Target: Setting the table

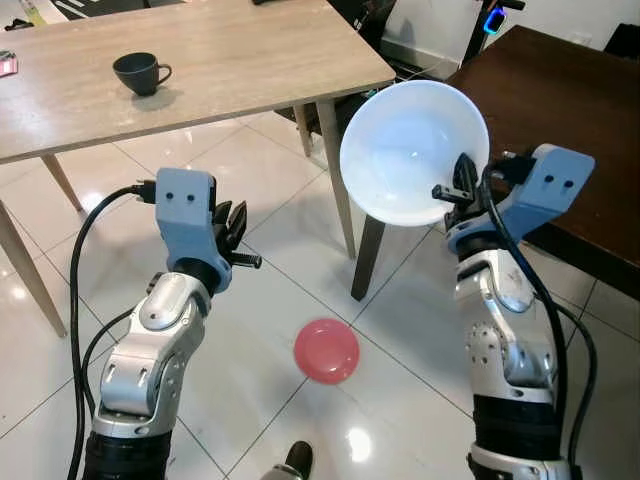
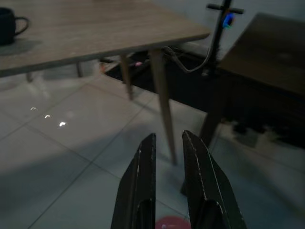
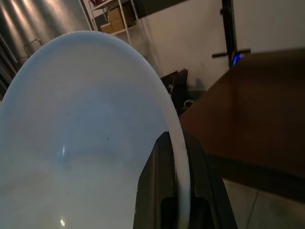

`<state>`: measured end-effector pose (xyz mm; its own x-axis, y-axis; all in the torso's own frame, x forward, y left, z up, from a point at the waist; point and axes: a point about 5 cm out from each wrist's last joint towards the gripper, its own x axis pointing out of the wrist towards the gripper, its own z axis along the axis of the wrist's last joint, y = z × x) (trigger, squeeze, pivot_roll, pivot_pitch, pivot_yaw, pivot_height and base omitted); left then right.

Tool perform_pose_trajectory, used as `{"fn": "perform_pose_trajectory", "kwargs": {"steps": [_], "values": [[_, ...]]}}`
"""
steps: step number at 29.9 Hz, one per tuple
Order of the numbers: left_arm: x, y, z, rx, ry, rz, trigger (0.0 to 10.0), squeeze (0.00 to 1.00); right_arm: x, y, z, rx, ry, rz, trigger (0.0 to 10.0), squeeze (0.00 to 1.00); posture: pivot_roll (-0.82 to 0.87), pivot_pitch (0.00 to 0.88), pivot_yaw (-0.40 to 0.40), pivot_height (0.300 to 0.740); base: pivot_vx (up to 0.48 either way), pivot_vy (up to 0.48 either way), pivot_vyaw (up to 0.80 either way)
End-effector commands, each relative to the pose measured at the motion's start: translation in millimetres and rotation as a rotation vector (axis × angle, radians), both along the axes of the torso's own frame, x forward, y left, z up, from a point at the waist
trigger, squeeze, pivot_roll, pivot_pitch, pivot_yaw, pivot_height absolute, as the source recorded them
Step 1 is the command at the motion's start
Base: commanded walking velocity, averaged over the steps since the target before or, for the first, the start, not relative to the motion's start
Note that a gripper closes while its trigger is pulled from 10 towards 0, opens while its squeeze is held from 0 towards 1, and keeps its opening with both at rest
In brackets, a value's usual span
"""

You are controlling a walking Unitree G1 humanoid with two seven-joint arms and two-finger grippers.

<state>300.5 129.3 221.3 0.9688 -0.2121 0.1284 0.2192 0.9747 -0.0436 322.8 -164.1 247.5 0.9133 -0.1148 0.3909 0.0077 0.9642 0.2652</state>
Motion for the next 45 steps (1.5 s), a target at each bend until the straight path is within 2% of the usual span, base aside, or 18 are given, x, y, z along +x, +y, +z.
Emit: {"fn": "perform_pose_trajectory", "kwargs": {"steps": [1, 31, 37, 45], "values": [[0.4, 7.0, -5.3, 0.01, 0.023, 0.026, 10.0, 0.0, -0.1, 9.4, 0.3, 0.013, -0.007, 0.039, 10.0, 0.0, 0.05, 0.105, 0.083, 0.74, 0.0, 0.0, 0.8], [0.8, 7.1, -5.5, 0.007, 0.023, 0.038, 10.0, 0.0, -1.0, 9.6, -1.2, 0.012, -0.002, 0.04, 10.0, 0.0, 0.05, 0.113, 0.082, 0.74, 0.0, 0.0, 0.8], [3.7, 13.6, -9.8, 0.017, 0.046, 0.086, 10.0, 0.0, -1.4, 13.0, -0.9, 0.007, -0.004, 0.053, 10.0, 0.0, 0.05, 0.114, 0.08, 0.74, 0.284, 0.0, 0.0], [3.3, 13.1, -9.6, 0.013, 0.042, 0.083, 10.0, 0.0, -2.4, 12.1, -0.9, 0.014, -0.009, 0.052, 10.0, 0.0, 0.05, 0.115, 0.079, 0.74, 0.48, 0.0, 0.0]]}}
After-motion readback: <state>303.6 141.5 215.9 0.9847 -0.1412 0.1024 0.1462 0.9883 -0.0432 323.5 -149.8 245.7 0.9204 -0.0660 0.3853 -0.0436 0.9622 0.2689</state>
